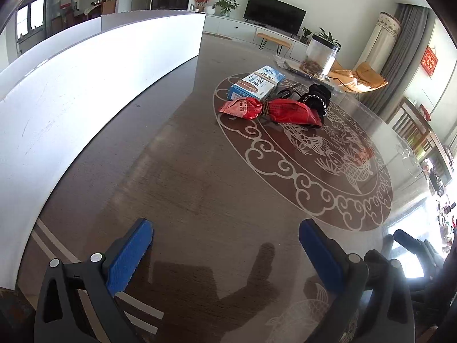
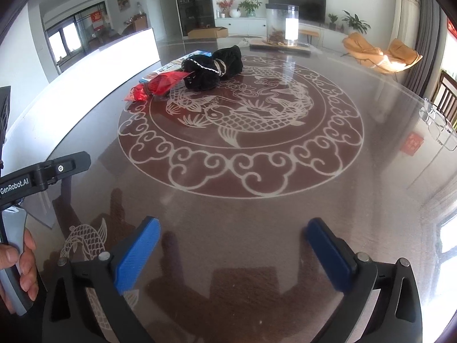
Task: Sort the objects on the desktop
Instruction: 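Withdraw both grippers from the bin back over the table, then grasp the black velvet pouch with the right gripper while the left grasps the red candy bag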
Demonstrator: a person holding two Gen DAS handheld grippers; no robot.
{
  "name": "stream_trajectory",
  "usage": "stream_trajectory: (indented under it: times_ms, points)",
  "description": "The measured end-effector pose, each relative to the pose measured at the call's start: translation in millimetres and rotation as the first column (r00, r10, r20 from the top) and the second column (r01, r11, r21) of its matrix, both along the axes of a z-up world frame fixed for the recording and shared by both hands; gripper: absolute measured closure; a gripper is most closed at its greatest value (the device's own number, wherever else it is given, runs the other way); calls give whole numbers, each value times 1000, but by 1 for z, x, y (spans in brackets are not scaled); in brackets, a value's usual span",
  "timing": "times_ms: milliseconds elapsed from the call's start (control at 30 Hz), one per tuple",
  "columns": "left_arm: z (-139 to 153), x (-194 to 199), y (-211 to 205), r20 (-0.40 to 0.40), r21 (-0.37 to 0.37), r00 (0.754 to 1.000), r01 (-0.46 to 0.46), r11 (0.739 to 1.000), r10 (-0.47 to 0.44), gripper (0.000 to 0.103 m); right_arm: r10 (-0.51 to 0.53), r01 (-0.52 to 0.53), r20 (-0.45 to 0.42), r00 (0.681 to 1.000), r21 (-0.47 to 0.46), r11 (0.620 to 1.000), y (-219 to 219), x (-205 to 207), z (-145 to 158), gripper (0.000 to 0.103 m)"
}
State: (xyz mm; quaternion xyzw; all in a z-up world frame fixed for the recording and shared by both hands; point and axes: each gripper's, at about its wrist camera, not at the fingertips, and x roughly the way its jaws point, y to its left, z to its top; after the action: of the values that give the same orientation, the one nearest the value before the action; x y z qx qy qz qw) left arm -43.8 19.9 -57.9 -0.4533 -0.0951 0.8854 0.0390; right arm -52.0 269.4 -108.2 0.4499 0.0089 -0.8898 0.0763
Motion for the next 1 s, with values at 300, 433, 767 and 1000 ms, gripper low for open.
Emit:
stream_trajectory:
  times_ms: [300, 433, 767, 1000]
  points:
    - [-2, -2, -17, 4, -48, 994, -111, 993, 111, 0, 11, -12, 11, 1000, 55, 998, 4, -78, -3, 0]
    - [-5, -4, -19, 8, -113, 988, -155, 981, 157, 0, 23, -24, 16, 1000, 56, 998, 8, -110, -3, 0]
    - [-10, -10, -10, 19, -207, 988, -143, 968, 150, 0, 13, -17, -26, 1000, -179, 984, -11, -206, 35, 13]
    - [-10, -11, -8, 19, -205, 989, -141, 969, 148, 0, 31, -23, 57, 998, -132, 991, -48, -237, 11, 51]
